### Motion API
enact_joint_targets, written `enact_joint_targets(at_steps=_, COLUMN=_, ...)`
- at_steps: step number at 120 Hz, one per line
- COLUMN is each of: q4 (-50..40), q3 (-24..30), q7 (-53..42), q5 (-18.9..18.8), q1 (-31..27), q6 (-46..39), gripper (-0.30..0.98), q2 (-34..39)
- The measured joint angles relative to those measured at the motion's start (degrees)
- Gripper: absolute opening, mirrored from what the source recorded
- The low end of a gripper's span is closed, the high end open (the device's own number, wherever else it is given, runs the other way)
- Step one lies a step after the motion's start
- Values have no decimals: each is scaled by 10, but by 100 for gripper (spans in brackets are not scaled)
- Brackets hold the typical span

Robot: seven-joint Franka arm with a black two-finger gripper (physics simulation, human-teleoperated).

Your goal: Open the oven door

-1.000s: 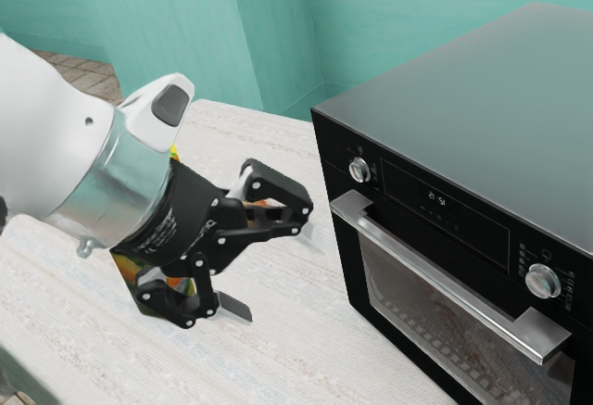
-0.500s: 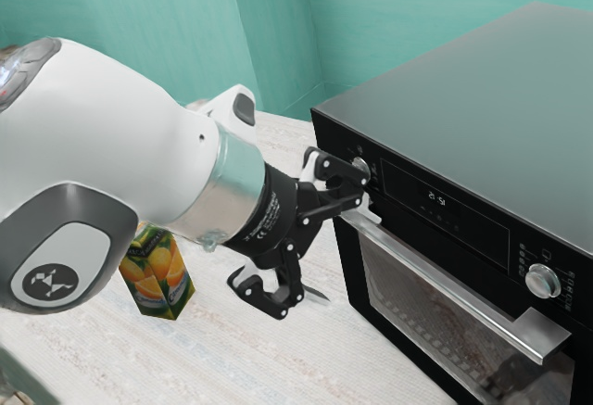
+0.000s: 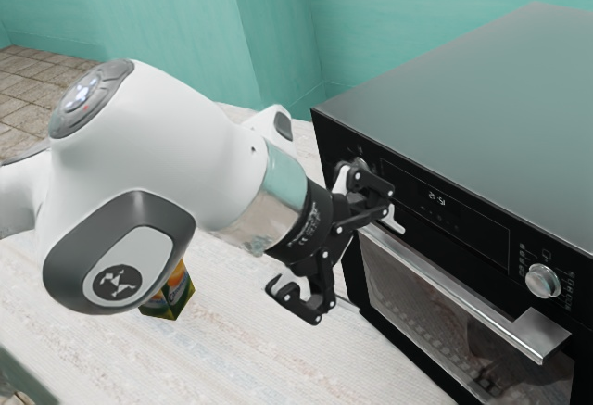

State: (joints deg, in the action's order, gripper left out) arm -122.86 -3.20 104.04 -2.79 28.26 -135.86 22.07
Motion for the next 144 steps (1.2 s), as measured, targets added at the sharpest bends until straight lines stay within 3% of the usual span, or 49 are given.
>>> enact_joint_targets(at_steps=36, q4=-23, q3=0, q7=-22, q5=46, q1=-14, q6=-6, gripper=68, q2=-11)
enact_joint_targets(at_steps=44, q4=-63, q3=18, q7=-28, q5=54, q1=-54, q6=-9, gripper=68, q2=20)
enact_joint_targets(at_steps=52, q4=-131, q3=116, q7=-41, q5=107, q1=-172, q6=-13, gripper=69, q2=99)
enact_joint_targets(at_steps=64, q4=-234, q3=289, q7=-71, q5=255, q1=-350, q6=-14, gripper=69, q2=284)
enact_joint_targets(at_steps=70, q4=-261, q3=329, q7=-91, q5=318, q1=-403, q6=-1, gripper=68, q2=375)
enact_joint_targets(at_steps=76, q4=-261, q3=342, q7=-110, q5=348, q1=-432, q6=21, gripper=68, q2=426)
enact_joint_targets(at_steps=83, q4=-159, q3=292, q7=-132, q5=300, q1=-450, q6=88, gripper=68, q2=396)
enact_joint_targets(at_steps=92, q4=57, q3=196, q7=-178, q5=186, q1=-482, q6=210, gripper=68, q2=250)
enact_joint_targets(at_steps=102, q4=154, q3=138, q7=-230, q5=113, q1=-515, q6=304, gripper=68, q2=118)
enact_joint_targets(at_steps=127, q4=195, q3=43, q7=-314, q5=82, q1=-460, q6=420, gripper=69, q2=-7)
enact_joint_targets(at_steps=144, q4=206, q3=33, q7=-348, q5=78, q1=-395, q6=453, gripper=69, q2=-34)
